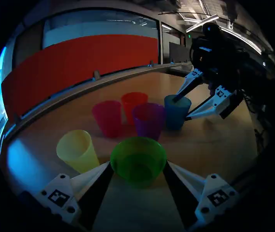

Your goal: Pour water

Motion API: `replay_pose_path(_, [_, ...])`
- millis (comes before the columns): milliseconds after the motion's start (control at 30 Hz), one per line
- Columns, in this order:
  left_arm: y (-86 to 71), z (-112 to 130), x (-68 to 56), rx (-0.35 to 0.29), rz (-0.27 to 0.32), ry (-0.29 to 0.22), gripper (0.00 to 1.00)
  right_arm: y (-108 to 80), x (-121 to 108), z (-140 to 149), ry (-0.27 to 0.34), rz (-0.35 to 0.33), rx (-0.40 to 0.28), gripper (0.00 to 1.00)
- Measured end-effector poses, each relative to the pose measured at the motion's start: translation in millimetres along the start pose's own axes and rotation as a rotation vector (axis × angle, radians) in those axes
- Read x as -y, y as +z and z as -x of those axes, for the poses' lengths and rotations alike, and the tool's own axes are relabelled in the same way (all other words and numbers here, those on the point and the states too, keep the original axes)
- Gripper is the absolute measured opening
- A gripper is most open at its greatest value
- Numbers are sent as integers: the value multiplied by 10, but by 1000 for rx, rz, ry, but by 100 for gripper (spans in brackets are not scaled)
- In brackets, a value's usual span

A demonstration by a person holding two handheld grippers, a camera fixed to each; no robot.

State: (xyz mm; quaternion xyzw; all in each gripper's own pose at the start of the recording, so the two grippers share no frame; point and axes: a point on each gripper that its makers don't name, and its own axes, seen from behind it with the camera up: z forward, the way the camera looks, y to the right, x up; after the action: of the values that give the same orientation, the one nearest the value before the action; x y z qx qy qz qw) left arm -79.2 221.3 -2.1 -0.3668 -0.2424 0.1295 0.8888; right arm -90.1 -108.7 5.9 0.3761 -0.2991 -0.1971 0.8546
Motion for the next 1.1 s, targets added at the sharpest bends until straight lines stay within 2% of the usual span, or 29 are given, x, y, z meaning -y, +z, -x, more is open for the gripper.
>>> replay_pose_path(367, [-127, 46, 24, 13, -34, 37, 88, -200, 42, 131, 10, 21, 8, 100])
replay_pose_path(667, [-350, 57, 31, -10, -74, 25, 88, -443, 194, 185, 28, 65, -31, 100])
replay_pose_path(867, [-552, 29, 64, -44, -119, 7, 88, -643, 197, 171, 21, 133, -69, 100])
replay_pose_path(1100, [-838, -13, 173, -98, -192, -22, 88, -884, 158, 68, 64, 226, -166, 100])
